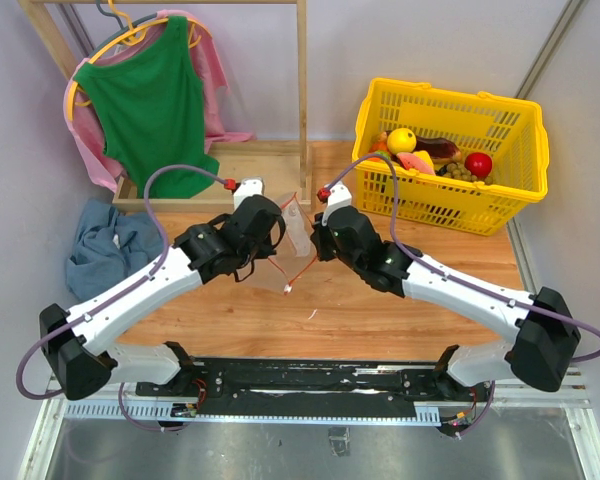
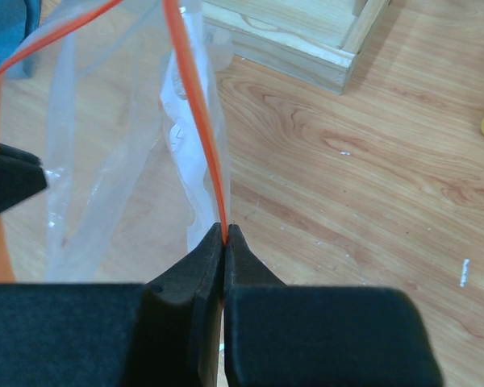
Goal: Place the food in the zip-top bag and seal the zipper
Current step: Unzip the zipper food storage bag, then move the bin to the center of the board.
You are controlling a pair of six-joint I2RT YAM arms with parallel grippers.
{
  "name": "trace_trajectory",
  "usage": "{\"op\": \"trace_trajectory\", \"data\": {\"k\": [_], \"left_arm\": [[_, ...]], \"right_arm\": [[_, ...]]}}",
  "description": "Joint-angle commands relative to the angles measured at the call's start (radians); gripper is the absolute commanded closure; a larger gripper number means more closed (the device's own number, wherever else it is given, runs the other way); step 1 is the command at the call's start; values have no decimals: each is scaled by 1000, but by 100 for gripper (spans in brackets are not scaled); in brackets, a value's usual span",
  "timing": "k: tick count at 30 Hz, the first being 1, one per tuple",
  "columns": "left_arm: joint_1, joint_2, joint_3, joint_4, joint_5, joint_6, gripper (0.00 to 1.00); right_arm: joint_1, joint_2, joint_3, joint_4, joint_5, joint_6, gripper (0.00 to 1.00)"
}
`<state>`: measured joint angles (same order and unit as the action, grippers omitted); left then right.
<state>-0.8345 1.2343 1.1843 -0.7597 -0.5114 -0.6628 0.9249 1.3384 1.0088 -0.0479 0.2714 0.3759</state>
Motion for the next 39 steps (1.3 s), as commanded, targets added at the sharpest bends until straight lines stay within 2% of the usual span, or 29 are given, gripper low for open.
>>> {"op": "trace_trajectory", "data": {"k": [1, 5, 8, 10, 13, 16, 22, 27, 31, 34, 39], "left_arm": [[-9, -35, 60, -136, -118, -12, 100], [-8, -33, 97, -195, -185, 0, 99], [-8, -18, 123, -161, -135, 62, 100], [-8, 6, 144, -153, -118, 81, 100], [-8, 33, 161, -151, -120, 78, 100], [-8, 44, 160, -145, -122, 84, 100], [22, 43, 181, -147, -161, 126, 100], [31, 55, 231, -187, -167, 149, 100], [32, 47, 241, -209, -172, 169, 100], [32, 54, 248, -217, -170, 181, 100], [32, 73, 255, -231, -169, 182, 100]], "right_arm": [[-48, -46, -3, -60, 4, -65, 99], [-105, -72, -14, -59, -81, -86, 99], [-110, -66, 25, -72, -183, -149, 96], [-111, -63, 62, -104, -233, -182, 83], [-126, -66, 117, -165, -282, -224, 68], [-182, -73, 197, -256, -415, -270, 50], [-300, -63, 361, -418, -506, -391, 25], [-461, 24, 505, -498, -508, -470, 13], [-617, 124, 601, -521, -511, -519, 7], [-697, 214, 653, -501, -585, -535, 1], [-749, 362, 709, -553, -671, -594, 2]]}}
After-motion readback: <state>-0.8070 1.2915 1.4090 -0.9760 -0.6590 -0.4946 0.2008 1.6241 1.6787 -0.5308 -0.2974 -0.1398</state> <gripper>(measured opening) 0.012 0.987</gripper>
